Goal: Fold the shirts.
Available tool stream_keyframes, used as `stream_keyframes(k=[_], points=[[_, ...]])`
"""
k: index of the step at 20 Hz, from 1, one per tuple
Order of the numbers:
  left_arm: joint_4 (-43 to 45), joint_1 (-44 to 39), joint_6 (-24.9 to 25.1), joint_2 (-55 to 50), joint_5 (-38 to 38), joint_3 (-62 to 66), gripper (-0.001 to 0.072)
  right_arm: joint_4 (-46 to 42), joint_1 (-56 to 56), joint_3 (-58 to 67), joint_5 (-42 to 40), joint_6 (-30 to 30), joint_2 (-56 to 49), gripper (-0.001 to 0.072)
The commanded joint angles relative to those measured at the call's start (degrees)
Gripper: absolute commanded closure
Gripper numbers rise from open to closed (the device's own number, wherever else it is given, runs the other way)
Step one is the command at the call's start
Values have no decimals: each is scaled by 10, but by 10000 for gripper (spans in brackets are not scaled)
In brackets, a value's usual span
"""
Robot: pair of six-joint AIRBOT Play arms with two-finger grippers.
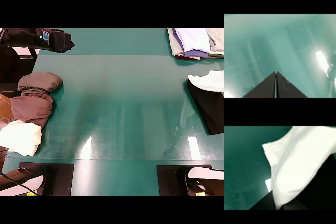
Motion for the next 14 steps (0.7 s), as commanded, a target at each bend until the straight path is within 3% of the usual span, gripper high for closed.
stream_keyframes(k=[1,2,3,5,6,8,14], points=[[1,0,0,0,-1,0,683,-98,-1,0,56,35,2,694],[1,0,1,0,-2,0,683,-111,-1,0,68,42,2,691],[1,0,3,0,-2,0,683,-116,-1,0,77,44,2,594],[1,0,15,0,-2,0,683,-142,-1,0,90,44,2,183],[1,0,15,0,-3,0,683,-146,-1,0,92,44,2,146],[1,0,15,0,-2,0,683,-131,0,0,90,44,3,146],[1,0,14,0,-1,0,683,17,108,0,-8,42,52,150]])
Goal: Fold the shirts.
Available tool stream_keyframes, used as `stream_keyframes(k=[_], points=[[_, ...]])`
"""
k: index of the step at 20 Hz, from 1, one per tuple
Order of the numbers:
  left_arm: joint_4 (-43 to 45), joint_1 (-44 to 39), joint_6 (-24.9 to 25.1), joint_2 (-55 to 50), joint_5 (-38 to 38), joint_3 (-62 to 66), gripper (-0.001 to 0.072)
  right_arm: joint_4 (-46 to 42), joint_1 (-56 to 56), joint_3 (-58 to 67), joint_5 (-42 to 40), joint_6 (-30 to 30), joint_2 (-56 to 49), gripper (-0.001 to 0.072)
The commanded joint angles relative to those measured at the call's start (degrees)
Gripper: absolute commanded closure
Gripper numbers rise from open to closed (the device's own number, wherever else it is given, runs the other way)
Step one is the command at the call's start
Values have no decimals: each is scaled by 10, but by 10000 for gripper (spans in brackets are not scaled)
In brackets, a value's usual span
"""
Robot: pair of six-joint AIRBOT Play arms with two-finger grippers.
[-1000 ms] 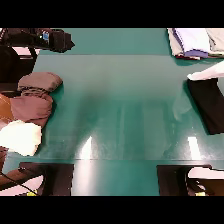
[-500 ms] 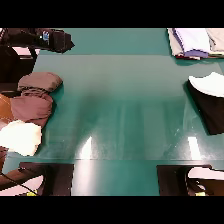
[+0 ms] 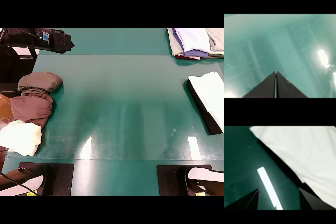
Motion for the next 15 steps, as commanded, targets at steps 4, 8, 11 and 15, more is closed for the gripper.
stream_keyframes(k=[4,8,11,15], points=[[-1,0,0,0,5,0,683,59,216,0,-97,0,53,158],[-1,0,0,0,24,0,683,58,356,0,-112,-29,57,249],[-1,0,0,0,41,0,683,58,414,0,-112,-49,57,693],[-1,0,0,0,53,0,683,59,441,0,-110,-49,57,693]])
